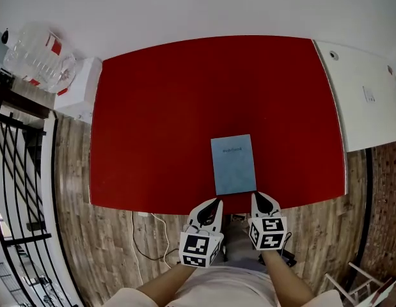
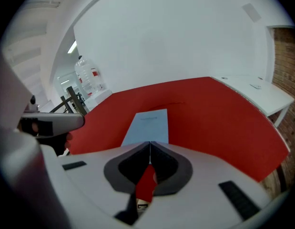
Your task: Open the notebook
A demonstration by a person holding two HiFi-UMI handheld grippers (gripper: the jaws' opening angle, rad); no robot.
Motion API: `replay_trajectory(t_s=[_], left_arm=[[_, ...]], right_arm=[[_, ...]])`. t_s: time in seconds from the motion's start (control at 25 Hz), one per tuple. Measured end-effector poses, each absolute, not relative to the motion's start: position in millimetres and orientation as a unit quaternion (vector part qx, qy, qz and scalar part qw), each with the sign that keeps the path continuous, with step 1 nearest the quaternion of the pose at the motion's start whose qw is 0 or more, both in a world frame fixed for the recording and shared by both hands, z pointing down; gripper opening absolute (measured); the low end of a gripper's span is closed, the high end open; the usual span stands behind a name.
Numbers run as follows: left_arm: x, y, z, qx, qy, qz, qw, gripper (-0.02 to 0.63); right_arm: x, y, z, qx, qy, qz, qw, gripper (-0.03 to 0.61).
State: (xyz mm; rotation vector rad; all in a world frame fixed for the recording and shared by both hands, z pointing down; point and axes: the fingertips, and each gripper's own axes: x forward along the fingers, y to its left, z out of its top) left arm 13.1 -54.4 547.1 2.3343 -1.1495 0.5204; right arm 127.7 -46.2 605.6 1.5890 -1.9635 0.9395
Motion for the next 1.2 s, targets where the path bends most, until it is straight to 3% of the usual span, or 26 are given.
replay_trajectory(t_s=[0.24, 0.32, 0.48, 1.2], left_arm=[[12, -51, 575, 0.846, -0.416, 0.207, 0.260, 0.006], [11, -50, 581, 0.844, -0.416, 0.211, 0.266, 0.006], [8, -50, 591, 0.840, -0.418, 0.221, 0.267, 0.006], [7, -46, 600, 0.835, -0.420, 0.228, 0.273, 0.006]], right_arm=[[140, -52, 650, 0.569, -0.690, 0.366, 0.256, 0.011], [143, -53, 662, 0.567, -0.682, 0.379, 0.262, 0.061], [145, -54, 682, 0.557, -0.670, 0.416, 0.260, 0.080], [140, -59, 696, 0.508, -0.672, 0.481, 0.243, 0.080]])
